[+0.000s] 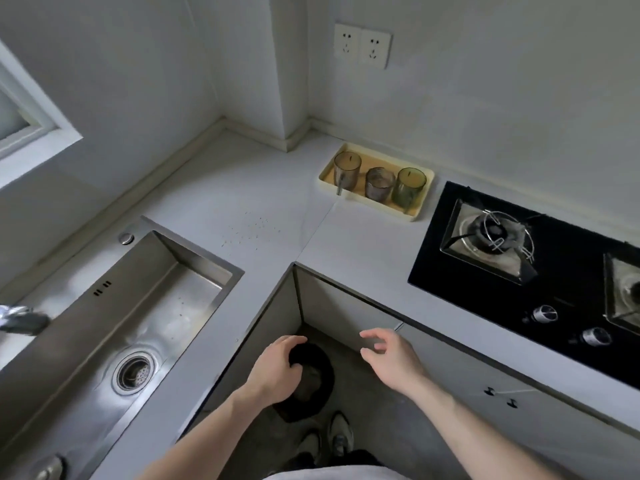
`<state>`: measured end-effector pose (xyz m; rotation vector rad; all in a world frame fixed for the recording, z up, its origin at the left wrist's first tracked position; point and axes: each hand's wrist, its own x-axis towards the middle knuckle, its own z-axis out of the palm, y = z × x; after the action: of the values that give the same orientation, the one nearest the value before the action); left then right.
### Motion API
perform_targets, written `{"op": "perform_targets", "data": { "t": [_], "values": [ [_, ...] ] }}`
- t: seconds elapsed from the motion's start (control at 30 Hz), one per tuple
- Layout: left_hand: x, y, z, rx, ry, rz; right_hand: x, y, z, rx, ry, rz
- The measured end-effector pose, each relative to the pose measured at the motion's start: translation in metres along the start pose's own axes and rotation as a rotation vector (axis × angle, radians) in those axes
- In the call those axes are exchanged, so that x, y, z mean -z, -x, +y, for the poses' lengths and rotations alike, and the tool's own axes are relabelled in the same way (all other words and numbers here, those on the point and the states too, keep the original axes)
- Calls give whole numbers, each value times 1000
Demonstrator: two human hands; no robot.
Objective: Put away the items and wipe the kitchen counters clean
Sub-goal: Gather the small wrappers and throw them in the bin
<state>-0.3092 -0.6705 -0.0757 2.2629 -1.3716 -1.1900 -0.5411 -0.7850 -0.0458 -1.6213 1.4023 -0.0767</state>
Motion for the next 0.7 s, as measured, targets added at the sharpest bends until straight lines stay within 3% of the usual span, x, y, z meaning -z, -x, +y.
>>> {"op": "perform_targets", "data": {
  "t": [0.3,0.7],
  "values": [
    [27,-15,77,-353,-126,-30,30,52,21,-30,-146,293],
    [-28,1,226,-708,-207,-134,115,138,100,-96,-291,586]
  ]
}}
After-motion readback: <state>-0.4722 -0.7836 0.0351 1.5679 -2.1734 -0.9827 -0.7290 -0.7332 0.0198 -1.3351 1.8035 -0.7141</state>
